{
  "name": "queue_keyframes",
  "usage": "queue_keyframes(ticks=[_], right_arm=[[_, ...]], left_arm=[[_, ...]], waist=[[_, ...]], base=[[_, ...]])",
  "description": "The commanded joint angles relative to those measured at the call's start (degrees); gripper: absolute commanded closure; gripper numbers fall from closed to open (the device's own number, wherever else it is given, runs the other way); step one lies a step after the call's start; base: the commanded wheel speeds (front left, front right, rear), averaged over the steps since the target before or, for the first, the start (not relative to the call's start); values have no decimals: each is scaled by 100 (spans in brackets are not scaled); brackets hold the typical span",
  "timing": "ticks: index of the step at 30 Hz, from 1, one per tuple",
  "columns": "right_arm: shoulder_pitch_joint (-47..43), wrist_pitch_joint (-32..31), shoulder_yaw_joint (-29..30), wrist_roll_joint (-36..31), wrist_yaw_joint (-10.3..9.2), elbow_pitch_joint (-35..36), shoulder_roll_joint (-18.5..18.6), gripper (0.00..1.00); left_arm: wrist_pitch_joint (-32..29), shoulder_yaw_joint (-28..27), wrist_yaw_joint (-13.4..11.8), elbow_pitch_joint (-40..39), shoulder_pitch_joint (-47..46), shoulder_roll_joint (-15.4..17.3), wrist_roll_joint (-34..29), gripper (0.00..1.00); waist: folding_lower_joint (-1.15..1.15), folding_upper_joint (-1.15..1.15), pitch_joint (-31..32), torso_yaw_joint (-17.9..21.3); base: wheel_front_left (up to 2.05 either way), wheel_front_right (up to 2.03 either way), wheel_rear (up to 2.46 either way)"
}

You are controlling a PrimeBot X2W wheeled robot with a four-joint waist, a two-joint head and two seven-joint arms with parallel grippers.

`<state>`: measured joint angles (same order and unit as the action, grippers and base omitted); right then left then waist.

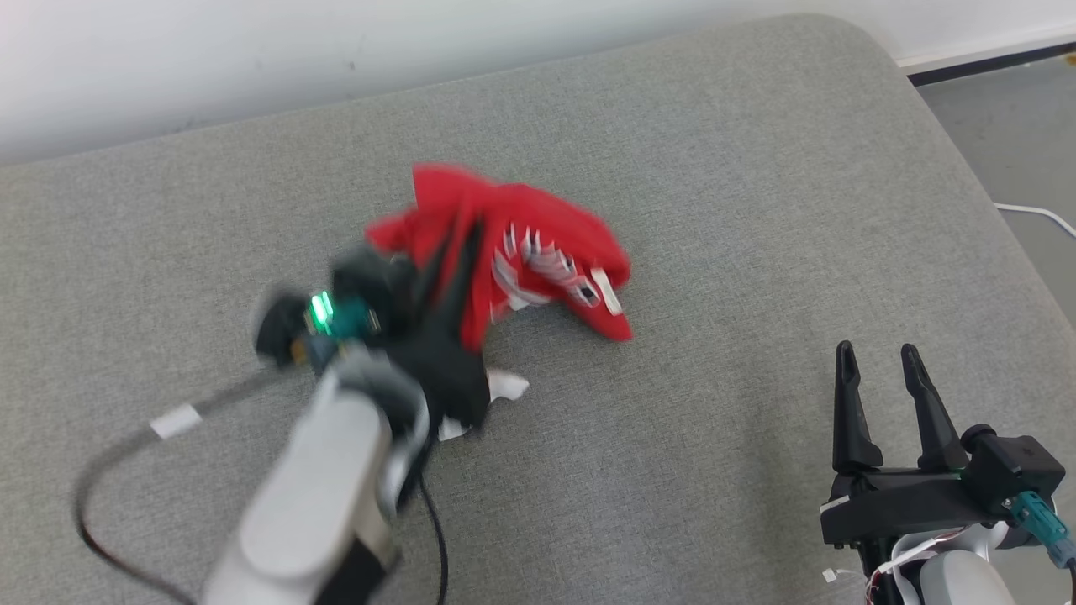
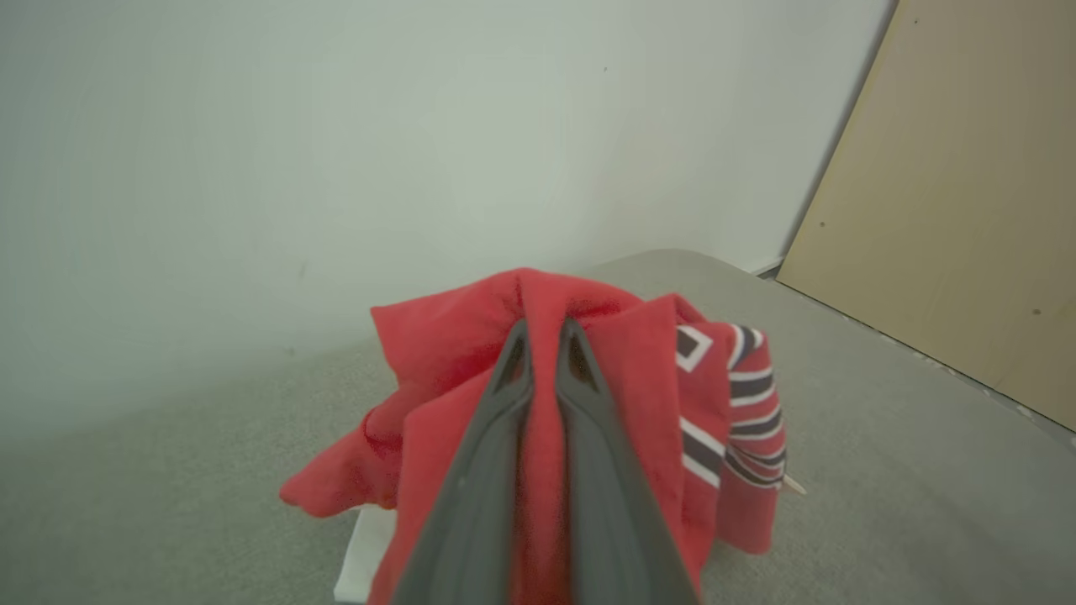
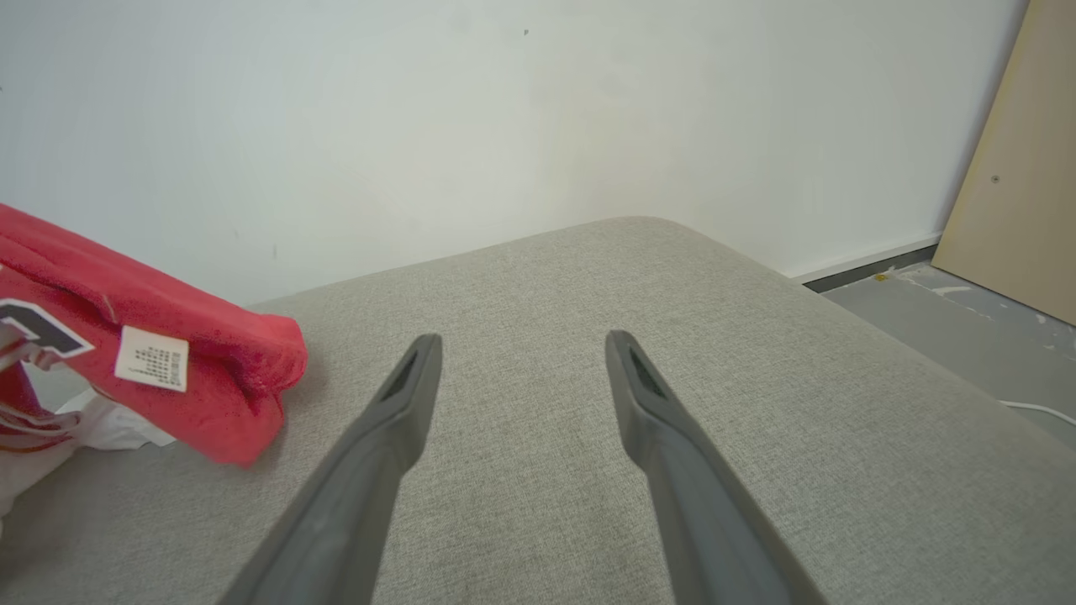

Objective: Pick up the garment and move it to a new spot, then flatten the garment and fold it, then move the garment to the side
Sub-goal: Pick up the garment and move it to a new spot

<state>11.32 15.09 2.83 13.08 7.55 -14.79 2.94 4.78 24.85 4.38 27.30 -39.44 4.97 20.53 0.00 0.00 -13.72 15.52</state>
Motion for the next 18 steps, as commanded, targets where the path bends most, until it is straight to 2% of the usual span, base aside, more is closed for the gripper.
queue_keyframes(ticks=[1, 6, 8, 11, 16, 18], right_arm=[[-33, 10, -15, 15, -12, -7, -9, 0], [-39, 11, -12, -60, -12, -12, -9, 0], [-56, 11, -44, -87, -12, -7, -9, 0], [-86, 11, -76, -141, -12, 6, -7, 0], [-192, 10, -132, -220, -12, 17, -5, 0], [-262, 10, -140, -257, -12, 30, -4, 0]], left_arm=[[82, 76, 5, 171, 226, -56, 51, 100], [269, 428, 63, 610, 539, -149, 103, 100], [415, 584, 94, 710, 585, -183, 148, 1], [717, 686, 87, 690, 494, -195, 243, 0], [1009, 448, -165, 391, 477, -198, 289, 0], [1038, 287, -304, 177, 602, -87, 182, 0]], waist=[[0, 0, -4, -4], [0, 0, 51, -122], [0, 0, 101, -202], [0, 0, 211, -358], [0, 0, 456, -638], [0, 0, 563, -749]], base=[[0, 0, 0], [0, 0, 0], [0, 0, 0], [0, 0, 0], [0, 0, 0], [0, 0, 0]])
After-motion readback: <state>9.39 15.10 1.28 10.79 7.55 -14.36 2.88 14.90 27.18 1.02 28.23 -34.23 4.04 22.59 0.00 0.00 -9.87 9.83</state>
